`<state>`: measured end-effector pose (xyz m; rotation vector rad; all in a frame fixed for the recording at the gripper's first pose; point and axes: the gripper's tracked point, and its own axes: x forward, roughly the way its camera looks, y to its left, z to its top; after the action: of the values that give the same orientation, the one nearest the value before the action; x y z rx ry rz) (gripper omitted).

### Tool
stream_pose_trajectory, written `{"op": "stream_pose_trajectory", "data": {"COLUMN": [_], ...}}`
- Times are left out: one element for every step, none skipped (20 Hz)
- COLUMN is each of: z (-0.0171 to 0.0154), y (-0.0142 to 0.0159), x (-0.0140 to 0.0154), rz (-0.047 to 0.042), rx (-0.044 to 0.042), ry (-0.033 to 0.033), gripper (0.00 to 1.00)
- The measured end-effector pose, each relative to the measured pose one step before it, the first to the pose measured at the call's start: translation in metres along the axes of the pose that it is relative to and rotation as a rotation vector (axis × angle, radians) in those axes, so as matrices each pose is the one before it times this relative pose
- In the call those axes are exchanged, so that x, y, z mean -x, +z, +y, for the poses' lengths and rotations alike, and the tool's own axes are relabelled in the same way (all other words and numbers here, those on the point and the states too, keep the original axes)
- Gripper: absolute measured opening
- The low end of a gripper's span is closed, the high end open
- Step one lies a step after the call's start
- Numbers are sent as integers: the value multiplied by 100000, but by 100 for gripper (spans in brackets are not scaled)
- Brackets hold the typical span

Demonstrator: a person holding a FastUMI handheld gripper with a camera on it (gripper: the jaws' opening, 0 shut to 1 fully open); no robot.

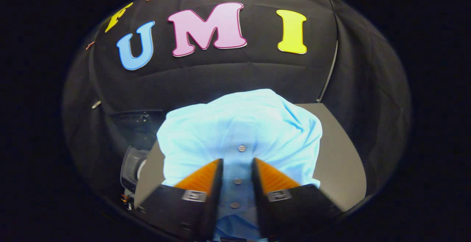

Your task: Put the clothes into the washing machine and then close the washing machine lid.

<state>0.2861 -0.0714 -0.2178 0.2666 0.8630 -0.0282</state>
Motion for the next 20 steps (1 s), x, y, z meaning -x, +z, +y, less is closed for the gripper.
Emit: {"op": "stream_pose_trajectory", "data": {"z": [247,25,103,-13,-283,-119,50,-37,182,291,236,390,700,896,1644,1568,1398,1546,1681,1763], "y": [5,247,101,122,100,63,-61,204,283,420,828,1022,1010,461,-203,294,485,380,238,169], "x": [-177,165,72,118,-100,152,39,102,62,360,517,781,897,1073,920,804,899,772,568,461], "rz": [1674,-1062,-928,-1614,-1760,-1416,272,-441,-740,-961,-2304,-3333,-2891,-2063,-992,-1090,-1379,-1528,-1225,-871], "rx": [-4329,-1800,-33,1504,3783,280,209,-209,-670,-153,-127,-1153,-555,347,449,139,170,231,534,525], "ry": [2142,2850,2079,730,-885,71,-609,-1163,-991,-683,-814,-203,697,902,1565,1815,1683,1932,2190,2279], "gripper": [26,25,25,25,25,17,8,8,8,8,8,8,8,8,8,8,8,8,8,8]}}
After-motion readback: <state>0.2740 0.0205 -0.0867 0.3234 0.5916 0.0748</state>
